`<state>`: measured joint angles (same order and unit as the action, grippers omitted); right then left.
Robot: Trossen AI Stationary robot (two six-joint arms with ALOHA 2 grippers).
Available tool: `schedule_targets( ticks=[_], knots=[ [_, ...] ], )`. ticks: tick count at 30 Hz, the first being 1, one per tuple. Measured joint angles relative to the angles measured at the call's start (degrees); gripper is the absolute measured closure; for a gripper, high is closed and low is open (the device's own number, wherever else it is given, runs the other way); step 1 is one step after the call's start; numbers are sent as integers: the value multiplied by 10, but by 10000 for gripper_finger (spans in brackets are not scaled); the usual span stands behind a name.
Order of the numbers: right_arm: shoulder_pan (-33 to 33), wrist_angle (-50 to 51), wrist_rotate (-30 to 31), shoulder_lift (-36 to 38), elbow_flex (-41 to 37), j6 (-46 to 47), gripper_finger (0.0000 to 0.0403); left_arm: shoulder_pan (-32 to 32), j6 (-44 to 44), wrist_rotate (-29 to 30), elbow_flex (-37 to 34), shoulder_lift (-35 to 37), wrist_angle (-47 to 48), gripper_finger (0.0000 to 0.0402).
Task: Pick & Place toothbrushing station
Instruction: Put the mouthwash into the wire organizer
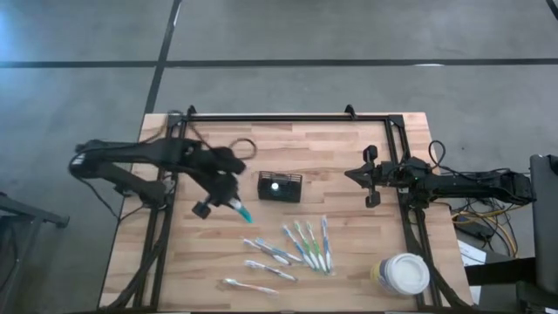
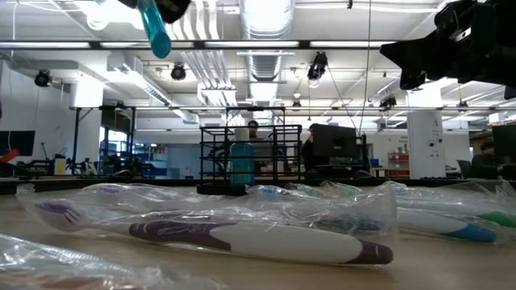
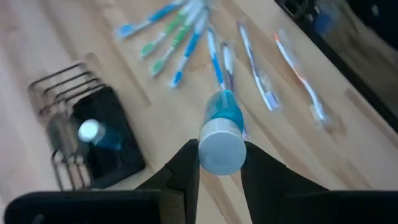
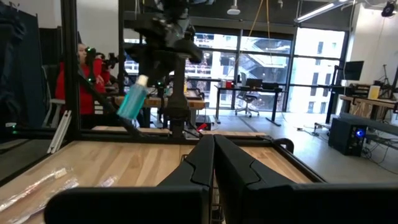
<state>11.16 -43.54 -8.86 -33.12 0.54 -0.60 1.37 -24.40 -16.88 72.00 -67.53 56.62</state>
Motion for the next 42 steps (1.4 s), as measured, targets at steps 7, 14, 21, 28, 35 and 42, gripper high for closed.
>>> schedule_targets(
  ticks=[7, 14, 21, 28, 35, 42],
  knots=[
    [0, 0, 0, -1, 0, 0, 394, -18, 130, 34, -138, 157, -115, 305],
    [0, 0, 0, -3, 0, 2, 394, -18, 246, 45, -201, 232, -162, 305],
    [0, 0, 0, -28, 0, 12, 394, -20, 302, 90, -260, 273, -233, 305],
    [0, -15, 0, -44, 0, 9, 394, -20, 329, 101, -345, 312, -323, 305],
    [0, -14, 0, -45, 0, 9, 394, -20, 361, 101, -463, 351, -457, 305],
    [0, -12, 0, -46, 0, 19, 394, -20, 372, 101, -493, 379, -472, 305]
  ],
)
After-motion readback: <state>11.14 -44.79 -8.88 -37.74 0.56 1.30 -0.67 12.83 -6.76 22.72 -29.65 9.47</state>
